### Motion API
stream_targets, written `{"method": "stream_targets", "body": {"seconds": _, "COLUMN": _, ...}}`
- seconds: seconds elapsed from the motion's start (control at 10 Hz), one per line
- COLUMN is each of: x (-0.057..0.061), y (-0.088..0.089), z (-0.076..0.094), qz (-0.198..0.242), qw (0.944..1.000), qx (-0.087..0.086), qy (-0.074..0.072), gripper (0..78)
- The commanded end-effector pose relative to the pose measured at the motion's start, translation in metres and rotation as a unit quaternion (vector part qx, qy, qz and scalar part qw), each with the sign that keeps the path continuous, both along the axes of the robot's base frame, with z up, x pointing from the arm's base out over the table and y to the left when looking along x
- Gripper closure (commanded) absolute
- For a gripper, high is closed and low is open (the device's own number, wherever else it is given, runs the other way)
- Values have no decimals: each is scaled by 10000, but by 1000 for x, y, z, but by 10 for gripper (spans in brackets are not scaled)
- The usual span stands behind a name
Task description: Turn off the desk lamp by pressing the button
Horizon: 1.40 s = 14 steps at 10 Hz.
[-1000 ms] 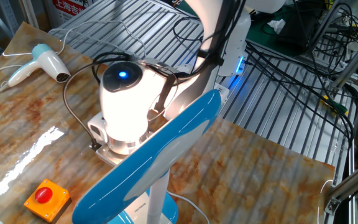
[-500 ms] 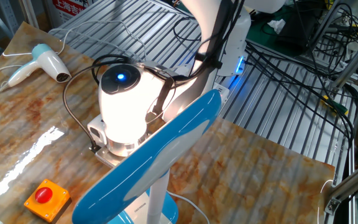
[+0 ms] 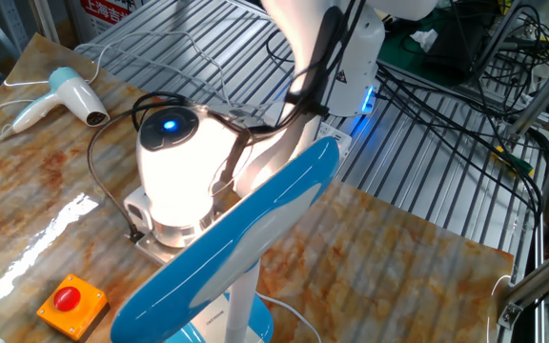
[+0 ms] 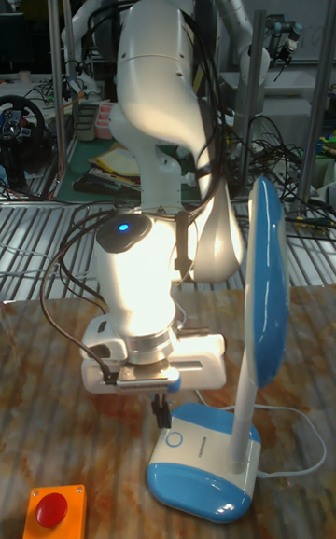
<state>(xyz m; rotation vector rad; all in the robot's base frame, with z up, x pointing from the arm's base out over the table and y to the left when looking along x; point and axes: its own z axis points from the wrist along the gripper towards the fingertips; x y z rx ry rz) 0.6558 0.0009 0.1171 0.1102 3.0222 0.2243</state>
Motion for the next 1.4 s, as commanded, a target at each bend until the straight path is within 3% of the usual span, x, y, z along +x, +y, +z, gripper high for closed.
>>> {"method": "stream_targets", "body": {"seconds": 0.1, "x": 8, "y": -3, "z": -1, "qz": 16, "qw": 10000, "qx": 51, "qy": -62, "gripper": 776}}
{"method": "stream_targets", "body": {"seconds": 0.8, "x": 10, "y": 11, "z": -12, "qz": -102, "qw": 9998, "qx": 168, "qy": 8, "gripper": 776}}
{"method": "stream_targets", "body": {"seconds": 1.1, "x": 8, "y": 10, "z": -15, "qz": -107, "qw": 9998, "qx": 169, "qy": 99, "gripper": 776}}
{"method": "stream_targets", "body": {"seconds": 1.4, "x": 4, "y": 6, "z": -22, "qz": -67, "qw": 9998, "qx": 140, "qy": 96, "gripper": 776}}
